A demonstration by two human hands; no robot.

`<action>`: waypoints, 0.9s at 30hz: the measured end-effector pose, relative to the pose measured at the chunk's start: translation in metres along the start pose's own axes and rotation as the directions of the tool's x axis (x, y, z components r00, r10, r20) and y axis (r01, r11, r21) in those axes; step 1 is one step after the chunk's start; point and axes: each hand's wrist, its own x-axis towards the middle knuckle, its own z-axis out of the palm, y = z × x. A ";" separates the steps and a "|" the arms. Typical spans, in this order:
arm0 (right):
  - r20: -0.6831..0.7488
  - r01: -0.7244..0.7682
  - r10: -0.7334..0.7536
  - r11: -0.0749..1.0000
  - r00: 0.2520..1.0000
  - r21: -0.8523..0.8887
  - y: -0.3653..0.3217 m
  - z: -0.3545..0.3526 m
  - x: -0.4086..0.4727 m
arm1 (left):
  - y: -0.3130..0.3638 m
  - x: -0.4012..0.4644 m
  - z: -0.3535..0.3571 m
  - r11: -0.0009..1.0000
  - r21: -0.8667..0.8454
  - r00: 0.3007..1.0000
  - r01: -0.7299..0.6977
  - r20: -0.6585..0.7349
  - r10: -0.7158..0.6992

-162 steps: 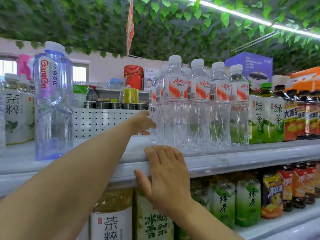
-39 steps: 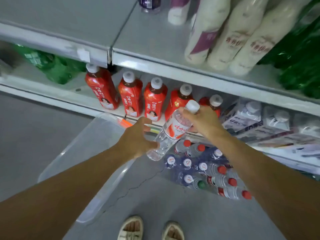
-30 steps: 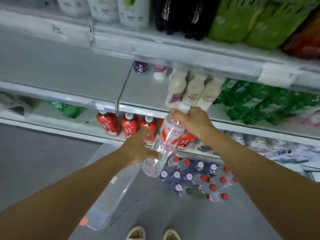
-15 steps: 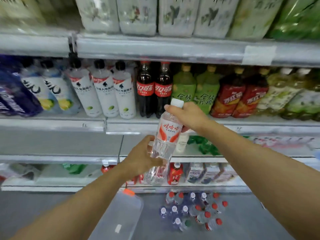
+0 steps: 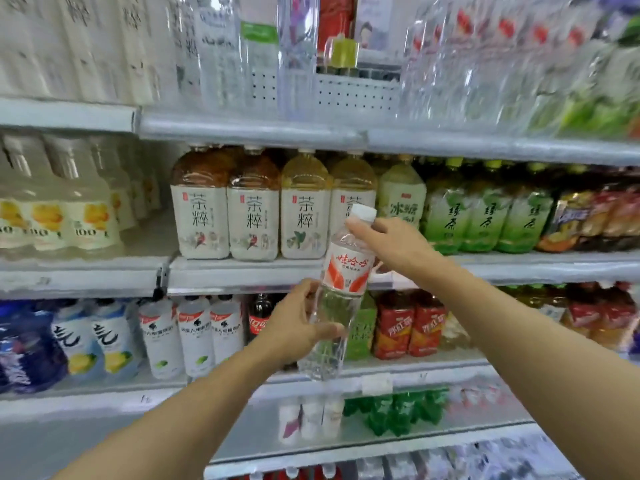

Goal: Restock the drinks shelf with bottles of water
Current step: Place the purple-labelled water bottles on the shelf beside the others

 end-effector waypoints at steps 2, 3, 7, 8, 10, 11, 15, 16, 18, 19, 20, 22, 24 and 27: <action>-0.040 0.012 -0.011 1.000 0.999 0.029 -0.012 -0.023 0.000 | 0.024 0.009 -0.004 0.999 -0.015 0.999 -0.045 -0.019 0.045; -0.076 0.025 -0.021 0.998 0.997 0.050 -0.018 -0.035 0.000 | 0.035 0.013 -0.005 0.997 -0.025 0.997 -0.067 -0.033 0.066; -0.227 0.090 -0.090 0.996 0.970 -0.009 -0.033 -0.079 0.003 | 0.079 0.028 -0.010 0.988 -0.048 0.988 -0.144 -0.062 0.141; -0.253 0.088 -0.094 0.995 0.963 -0.036 -0.035 -0.089 0.003 | 0.089 0.032 -0.012 0.986 -0.051 0.985 -0.161 -0.068 0.158; -0.272 0.084 -0.100 0.994 0.957 -0.072 -0.034 -0.104 0.005 | 0.109 0.037 -0.015 0.981 -0.064 0.980 -0.184 -0.086 0.179; -0.276 0.081 -0.105 0.992 0.956 -0.099 -0.033 -0.109 0.008 | 0.119 0.039 -0.017 0.979 -0.063 0.977 -0.195 -0.097 0.189; -0.271 0.078 -0.129 0.978 0.954 -0.193 -0.025 -0.120 0.027 | 0.154 0.054 -0.025 0.968 -0.008 0.959 -0.251 -0.138 0.248; -0.268 0.079 -0.137 0.973 0.954 -0.217 -0.022 -0.122 0.034 | 0.162 0.059 -0.027 0.965 0.001 0.955 -0.261 -0.145 0.258; -0.257 0.087 -0.159 0.959 0.953 -0.271 -0.016 -0.126 0.050 | 0.178 0.071 -0.032 0.962 0.008 0.949 -0.272 -0.163 0.270; -0.247 0.100 -0.173 0.954 0.953 -0.281 -0.012 -0.128 0.057 | 0.187 0.077 -0.036 0.962 -0.004 0.947 -0.274 -0.175 0.269; -0.238 0.120 -0.191 0.951 0.952 -0.284 -0.009 -0.129 0.065 | 0.197 0.084 -0.039 0.961 -0.023 0.945 -0.277 -0.189 0.268; -0.218 0.163 -0.237 0.936 0.947 -0.311 -0.003 -0.132 0.081 | 0.218 0.099 -0.045 0.956 -0.044 0.932 -0.291 -0.237 0.273; -0.189 0.210 -0.291 0.909 0.938 -0.361 0.002 -0.136 0.098 | 0.240 0.116 -0.050 0.949 -0.029 0.908 -0.315 -0.301 0.292; -0.155 0.282 -0.367 0.873 0.917 -0.397 0.008 -0.139 0.121 | 0.267 0.145 -0.054 0.936 -0.051 0.875 -0.349 -0.374 0.306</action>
